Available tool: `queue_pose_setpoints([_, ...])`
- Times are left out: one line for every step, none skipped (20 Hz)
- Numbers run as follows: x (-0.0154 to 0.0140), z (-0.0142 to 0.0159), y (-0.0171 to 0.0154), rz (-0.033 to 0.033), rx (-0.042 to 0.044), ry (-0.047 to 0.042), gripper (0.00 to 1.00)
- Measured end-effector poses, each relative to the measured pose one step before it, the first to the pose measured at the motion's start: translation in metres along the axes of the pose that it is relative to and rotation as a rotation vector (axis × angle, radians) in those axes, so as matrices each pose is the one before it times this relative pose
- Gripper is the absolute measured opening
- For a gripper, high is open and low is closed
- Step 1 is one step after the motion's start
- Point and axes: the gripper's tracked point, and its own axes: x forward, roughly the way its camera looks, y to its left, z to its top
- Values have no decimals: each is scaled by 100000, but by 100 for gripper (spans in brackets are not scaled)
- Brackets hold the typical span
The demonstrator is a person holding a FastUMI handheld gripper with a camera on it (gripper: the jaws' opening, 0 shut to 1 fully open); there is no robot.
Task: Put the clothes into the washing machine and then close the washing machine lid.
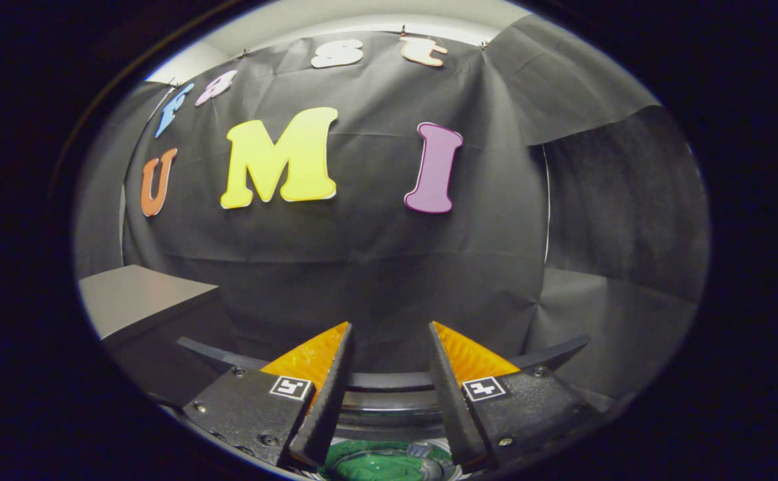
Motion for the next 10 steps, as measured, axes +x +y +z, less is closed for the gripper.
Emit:
queue_pose_setpoints([-316, -123, -40, -147, 165, 163, 69])
queue_pose_setpoints([-386, -221, 1, -142, 552, -37, 69])
queue_pose_setpoints([-299, -134, 4, -63, 187, -33, 69])
queue_pose_setpoints([-439, -331, 9, 1, -428, -33, 69])
queue_pose_setpoints([-310, -214, -23, 82, -525, 137, 69])
queue_pose_setpoints([-354, -191, -102, 155, 135, 296, 69])
queue_pose_setpoints([-250, -193, 24, 215, 536, 436, 69])
queue_pose_setpoints([-334, -194, -32, 250, 388, 364, 69])
queue_pose_setpoints([-373, -241, 23, 42, 168, 582, 70])
queue_pose_setpoints([-252, -359, -26, -94, -649, 641, 70])
